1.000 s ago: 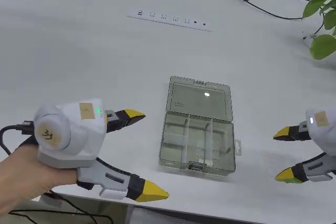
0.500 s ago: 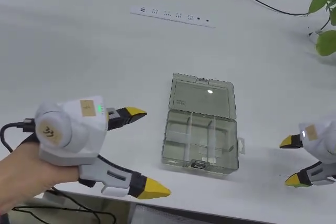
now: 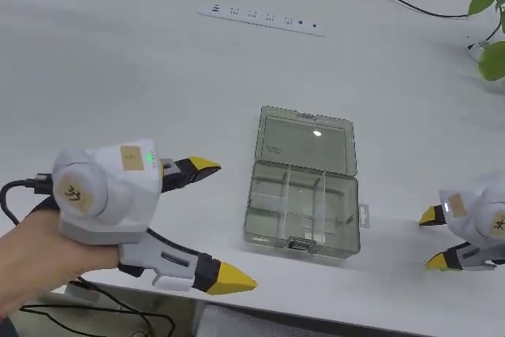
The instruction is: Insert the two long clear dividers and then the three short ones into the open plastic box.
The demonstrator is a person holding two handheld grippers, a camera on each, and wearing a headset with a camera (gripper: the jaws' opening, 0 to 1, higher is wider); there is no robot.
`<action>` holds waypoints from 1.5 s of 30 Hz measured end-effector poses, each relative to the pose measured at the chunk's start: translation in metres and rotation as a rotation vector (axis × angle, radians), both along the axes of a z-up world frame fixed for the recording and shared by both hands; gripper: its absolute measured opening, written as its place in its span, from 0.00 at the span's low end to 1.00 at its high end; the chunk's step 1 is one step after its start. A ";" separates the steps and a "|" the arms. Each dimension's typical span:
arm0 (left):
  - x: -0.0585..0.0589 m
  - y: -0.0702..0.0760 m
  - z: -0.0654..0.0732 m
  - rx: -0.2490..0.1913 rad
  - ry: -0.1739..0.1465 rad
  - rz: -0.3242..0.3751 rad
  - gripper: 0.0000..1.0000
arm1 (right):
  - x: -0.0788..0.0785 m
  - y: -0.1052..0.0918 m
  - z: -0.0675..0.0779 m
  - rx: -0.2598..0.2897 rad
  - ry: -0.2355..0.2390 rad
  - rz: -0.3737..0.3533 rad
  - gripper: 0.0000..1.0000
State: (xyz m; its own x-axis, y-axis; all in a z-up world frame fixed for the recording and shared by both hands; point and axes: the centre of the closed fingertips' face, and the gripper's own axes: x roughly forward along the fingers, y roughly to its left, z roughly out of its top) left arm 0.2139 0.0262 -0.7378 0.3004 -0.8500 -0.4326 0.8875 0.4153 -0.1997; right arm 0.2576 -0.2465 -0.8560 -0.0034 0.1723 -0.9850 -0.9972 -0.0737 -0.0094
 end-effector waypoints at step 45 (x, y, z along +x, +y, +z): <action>0.020 -0.047 0.052 -0.263 0.161 0.133 0.80 | -0.025 0.119 0.132 0.236 -0.254 -0.039 0.33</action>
State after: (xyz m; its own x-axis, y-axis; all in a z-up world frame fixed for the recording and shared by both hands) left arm 0.2341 -0.0212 -0.6853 0.3621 -0.8968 -0.2544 0.7773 0.4411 -0.4487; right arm 0.2331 -0.1279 -0.7237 0.2481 0.3905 -0.8866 -0.9628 -0.0015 -0.2701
